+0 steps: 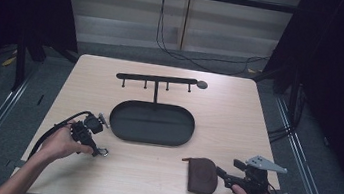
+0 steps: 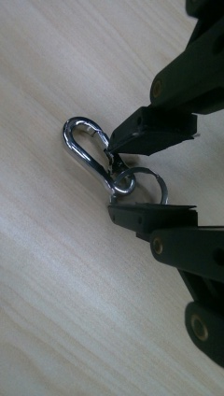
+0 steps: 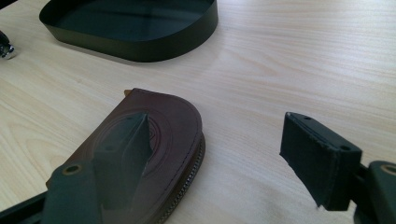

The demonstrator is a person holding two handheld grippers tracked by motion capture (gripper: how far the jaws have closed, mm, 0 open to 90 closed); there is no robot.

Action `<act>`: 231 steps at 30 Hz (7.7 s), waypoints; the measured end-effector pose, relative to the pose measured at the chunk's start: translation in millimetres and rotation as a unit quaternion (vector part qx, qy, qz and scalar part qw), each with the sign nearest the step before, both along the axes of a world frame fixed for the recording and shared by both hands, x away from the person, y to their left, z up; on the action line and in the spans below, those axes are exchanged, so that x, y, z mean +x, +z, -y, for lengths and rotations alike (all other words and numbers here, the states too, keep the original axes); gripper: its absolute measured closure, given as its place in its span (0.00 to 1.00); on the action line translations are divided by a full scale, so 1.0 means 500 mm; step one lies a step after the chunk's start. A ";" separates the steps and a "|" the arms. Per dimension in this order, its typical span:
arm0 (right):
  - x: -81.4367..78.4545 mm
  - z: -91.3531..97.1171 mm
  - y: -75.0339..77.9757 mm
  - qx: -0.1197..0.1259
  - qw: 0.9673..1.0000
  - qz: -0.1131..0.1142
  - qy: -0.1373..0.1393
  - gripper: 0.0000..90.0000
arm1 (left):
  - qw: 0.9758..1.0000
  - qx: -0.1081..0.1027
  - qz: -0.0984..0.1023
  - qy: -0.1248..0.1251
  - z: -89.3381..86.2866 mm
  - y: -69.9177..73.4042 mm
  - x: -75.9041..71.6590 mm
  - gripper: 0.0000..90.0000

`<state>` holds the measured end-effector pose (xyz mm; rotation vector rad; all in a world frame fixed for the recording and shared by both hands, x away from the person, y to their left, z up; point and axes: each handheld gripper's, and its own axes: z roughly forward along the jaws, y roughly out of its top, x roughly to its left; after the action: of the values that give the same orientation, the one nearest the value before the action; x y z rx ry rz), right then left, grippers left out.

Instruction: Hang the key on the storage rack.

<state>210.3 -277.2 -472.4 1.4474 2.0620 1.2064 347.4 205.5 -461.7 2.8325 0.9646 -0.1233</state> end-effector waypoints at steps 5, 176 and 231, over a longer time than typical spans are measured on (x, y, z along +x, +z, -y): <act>0.001 0.000 -0.001 0.000 1.000 -0.001 0.000 0.27 | 1.000 0.009 0.004 -0.009 0.006 -0.002 -0.006 0.71; 0.003 0.006 -0.004 0.009 1.000 -0.014 -0.006 0.27 | 0.996 -0.027 0.082 -0.009 0.085 0.374 0.155 0.92; 0.002 0.006 -0.004 0.014 1.000 -0.015 -0.002 0.27 | 0.995 -0.023 0.096 0.017 0.124 0.362 0.220 0.92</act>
<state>211.2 -280.3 -474.5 1.4898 2.0682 1.2233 457.7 143.6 -280.8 2.7239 0.9537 0.1274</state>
